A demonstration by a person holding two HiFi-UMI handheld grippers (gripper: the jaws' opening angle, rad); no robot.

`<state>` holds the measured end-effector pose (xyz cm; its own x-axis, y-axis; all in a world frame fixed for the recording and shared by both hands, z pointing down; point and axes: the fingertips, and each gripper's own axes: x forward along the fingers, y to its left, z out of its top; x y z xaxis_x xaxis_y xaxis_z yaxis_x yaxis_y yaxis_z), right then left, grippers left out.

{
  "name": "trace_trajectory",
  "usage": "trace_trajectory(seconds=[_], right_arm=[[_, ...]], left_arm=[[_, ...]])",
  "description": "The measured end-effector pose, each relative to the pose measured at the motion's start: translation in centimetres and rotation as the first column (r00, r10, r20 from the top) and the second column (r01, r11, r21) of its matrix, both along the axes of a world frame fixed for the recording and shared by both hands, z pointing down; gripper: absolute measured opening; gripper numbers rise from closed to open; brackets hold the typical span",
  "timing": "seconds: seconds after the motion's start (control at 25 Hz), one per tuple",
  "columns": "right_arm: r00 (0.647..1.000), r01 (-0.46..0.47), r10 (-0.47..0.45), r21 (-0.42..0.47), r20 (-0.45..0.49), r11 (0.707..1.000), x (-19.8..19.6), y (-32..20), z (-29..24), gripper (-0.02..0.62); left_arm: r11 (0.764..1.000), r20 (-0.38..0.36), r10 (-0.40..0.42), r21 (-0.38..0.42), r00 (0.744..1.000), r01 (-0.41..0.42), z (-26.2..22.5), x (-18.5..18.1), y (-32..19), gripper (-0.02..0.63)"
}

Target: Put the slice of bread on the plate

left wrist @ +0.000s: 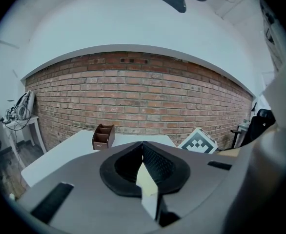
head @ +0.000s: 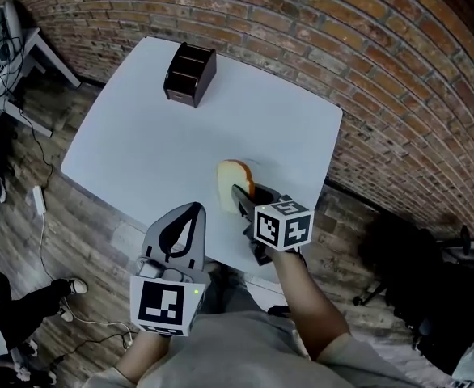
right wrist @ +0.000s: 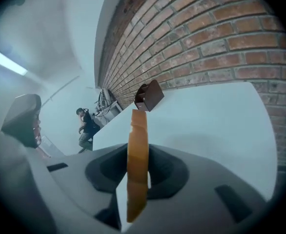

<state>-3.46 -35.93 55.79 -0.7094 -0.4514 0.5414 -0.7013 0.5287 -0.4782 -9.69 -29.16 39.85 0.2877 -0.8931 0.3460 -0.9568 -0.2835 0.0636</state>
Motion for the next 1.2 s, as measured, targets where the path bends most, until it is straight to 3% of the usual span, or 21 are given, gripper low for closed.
trace_trajectory(seconds=[0.32,0.68,0.88,1.2], right_arm=[[1.0,-0.02,0.021,-0.051,0.013,0.998,0.9,-1.4,1.8,0.11],[0.967,0.034,-0.025,0.031,-0.255,0.999,1.9,-2.8,4.4,0.209],[0.912,0.074,-0.04,0.068,-0.408,0.995,2.6,-2.9,5.7,0.327],[0.931,-0.044,0.094,0.148,-0.352,0.988,3.6,-3.3,3.5,0.331]], left_arm=[[0.999,0.011,-0.03,-0.011,0.999,0.03,0.5,-0.7,0.4,0.011],[0.999,0.018,-0.047,-0.024,0.999,0.047,0.8,-1.0,0.7,0.011],[0.998,0.013,-0.052,-0.026,0.999,0.052,0.8,-1.4,0.9,0.011],[0.999,0.01,-0.049,-0.011,0.999,0.049,0.4,-1.6,1.1,0.011]])
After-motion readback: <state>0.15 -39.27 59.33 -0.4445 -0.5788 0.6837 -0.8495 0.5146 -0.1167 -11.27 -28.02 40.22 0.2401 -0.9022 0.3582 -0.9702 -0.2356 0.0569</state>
